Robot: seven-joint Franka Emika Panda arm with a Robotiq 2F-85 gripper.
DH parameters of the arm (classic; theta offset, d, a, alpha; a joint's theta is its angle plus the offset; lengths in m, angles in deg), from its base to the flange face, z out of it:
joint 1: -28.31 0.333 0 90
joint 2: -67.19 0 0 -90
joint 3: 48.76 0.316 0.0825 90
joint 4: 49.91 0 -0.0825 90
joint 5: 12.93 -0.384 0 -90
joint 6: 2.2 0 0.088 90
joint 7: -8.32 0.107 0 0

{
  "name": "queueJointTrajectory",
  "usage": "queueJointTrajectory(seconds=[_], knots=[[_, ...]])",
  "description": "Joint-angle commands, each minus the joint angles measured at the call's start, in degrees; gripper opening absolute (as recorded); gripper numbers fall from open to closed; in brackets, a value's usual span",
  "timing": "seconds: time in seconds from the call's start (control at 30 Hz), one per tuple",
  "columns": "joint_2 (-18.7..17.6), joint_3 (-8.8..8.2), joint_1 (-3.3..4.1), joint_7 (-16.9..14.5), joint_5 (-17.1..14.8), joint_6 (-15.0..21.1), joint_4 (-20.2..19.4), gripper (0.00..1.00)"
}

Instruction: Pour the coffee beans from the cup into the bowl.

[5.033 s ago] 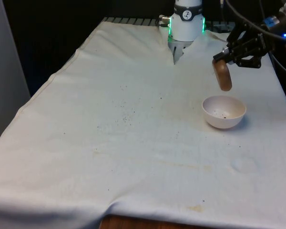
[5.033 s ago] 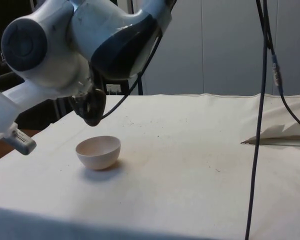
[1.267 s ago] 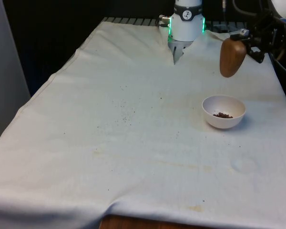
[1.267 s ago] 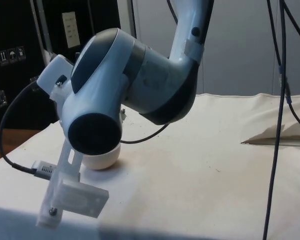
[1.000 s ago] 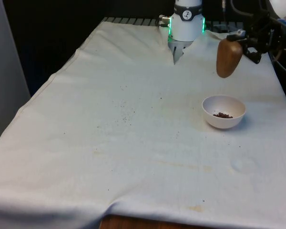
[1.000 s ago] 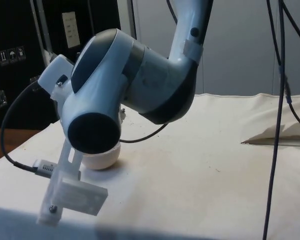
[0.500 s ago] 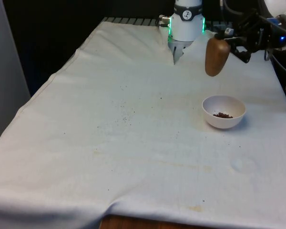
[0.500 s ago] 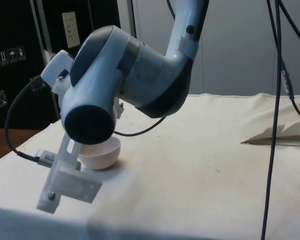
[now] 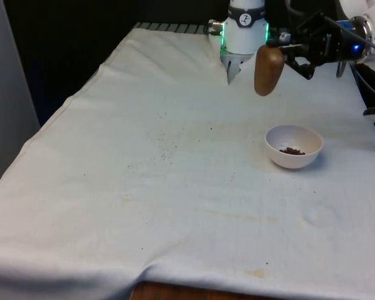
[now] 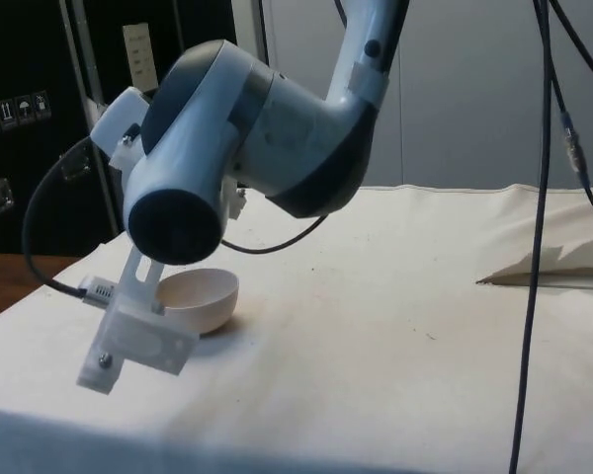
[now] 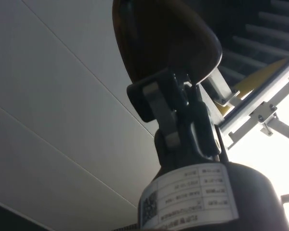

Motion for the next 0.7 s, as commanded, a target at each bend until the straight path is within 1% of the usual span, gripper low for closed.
queueJointTrajectory(seconds=[0.0, 0.03, 0.17, 0.2, 0.23, 0.47, 0.5, 0.53, 0.57, 0.6, 0.67], knots=[[0.7, 0.34, -0.69, -0.2, -0.3, 1.0, -0.7, 0.0], [1.1, 0.34, -0.97, -0.3, -0.5, 1.0, -0.9, 0.0], [1.9, 0.34, -1.43, -0.5, -0.9, 1.1, -1.4, 0.0], [1.3, -0.06, -0.86, -0.2, -0.6, 0.0, -0.9, 0.0], [2.1, 0.34, -1.55, -0.5, -1.0, 1.1, -1.5, 0.0], [4.8, -0.06, -2.52, -1.1, -2.1, 1.9, -3.2, 0.0], [4.0, -0.46, -1.78, -0.6, -1.9, 0.7, -2.5, 0.0], [5.2, -0.11, -2.64, -1.2, -2.3, 2.0, -3.4, 0.0], [5.5, -0.17, -2.75, -1.3, -2.5, 2.1, -3.7, 0.0], [6.2, -0.29, -3.04, -1.4, -2.8, 2.3, -4.1, 0.0], [6.9, -0.46, -3.27, -1.5, -3.2, 2.6, -4.5, 0.0]])
